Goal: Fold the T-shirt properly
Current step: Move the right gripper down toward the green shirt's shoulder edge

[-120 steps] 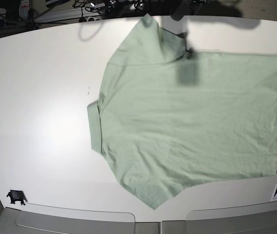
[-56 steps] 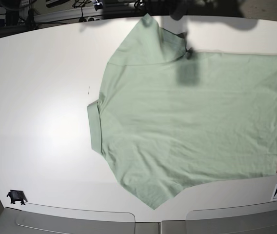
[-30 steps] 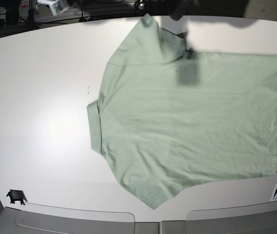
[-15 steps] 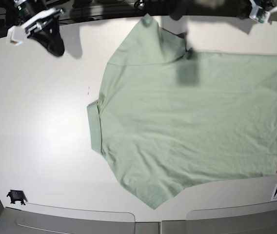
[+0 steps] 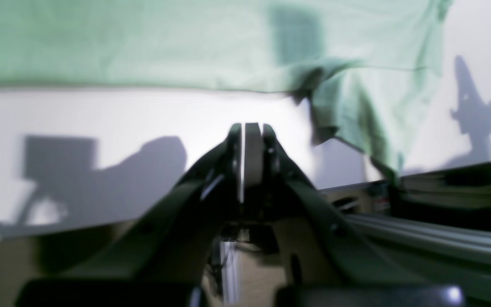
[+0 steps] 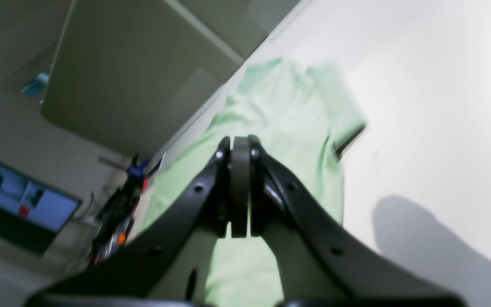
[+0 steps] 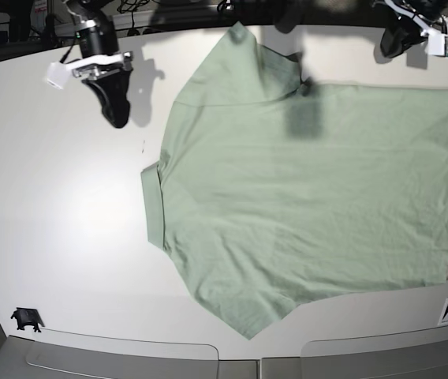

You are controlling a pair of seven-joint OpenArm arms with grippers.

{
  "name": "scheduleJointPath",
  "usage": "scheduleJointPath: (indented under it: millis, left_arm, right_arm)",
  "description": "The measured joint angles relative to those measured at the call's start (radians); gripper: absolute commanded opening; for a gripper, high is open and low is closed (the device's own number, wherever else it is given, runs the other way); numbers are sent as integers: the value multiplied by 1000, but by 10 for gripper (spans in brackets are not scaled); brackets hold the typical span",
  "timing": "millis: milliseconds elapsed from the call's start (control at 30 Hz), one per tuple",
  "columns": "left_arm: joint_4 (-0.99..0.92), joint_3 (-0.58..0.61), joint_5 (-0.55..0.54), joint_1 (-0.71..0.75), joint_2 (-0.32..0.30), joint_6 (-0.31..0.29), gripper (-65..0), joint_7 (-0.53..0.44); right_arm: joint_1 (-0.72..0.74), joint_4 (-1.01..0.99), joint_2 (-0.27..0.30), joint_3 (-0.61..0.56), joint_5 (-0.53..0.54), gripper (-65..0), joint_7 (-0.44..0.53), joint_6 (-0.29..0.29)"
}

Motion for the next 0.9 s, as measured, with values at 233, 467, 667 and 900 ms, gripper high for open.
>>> scheduleJointPath:
  millis: [233, 467, 667, 900]
  left_arm:
    - [-60, 0, -54, -1, 0, -200, -650, 29]
    - [-60, 0, -55, -1, 0, -210, -650, 26]
    - [-60, 0, -55, -1, 0, -210, -650, 25]
    - [-60, 0, -53, -1, 0, -210, -650, 26]
  right_arm:
    - [55, -67, -4, -1, -26, -650, -13, -193]
    - [39, -73, -88, -5, 57, -650, -124, -388]
    - [47, -71, -105, -42, 63, -650, -115, -232]
    - [45, -71, -143, -98, -21, -371, -121, -227]
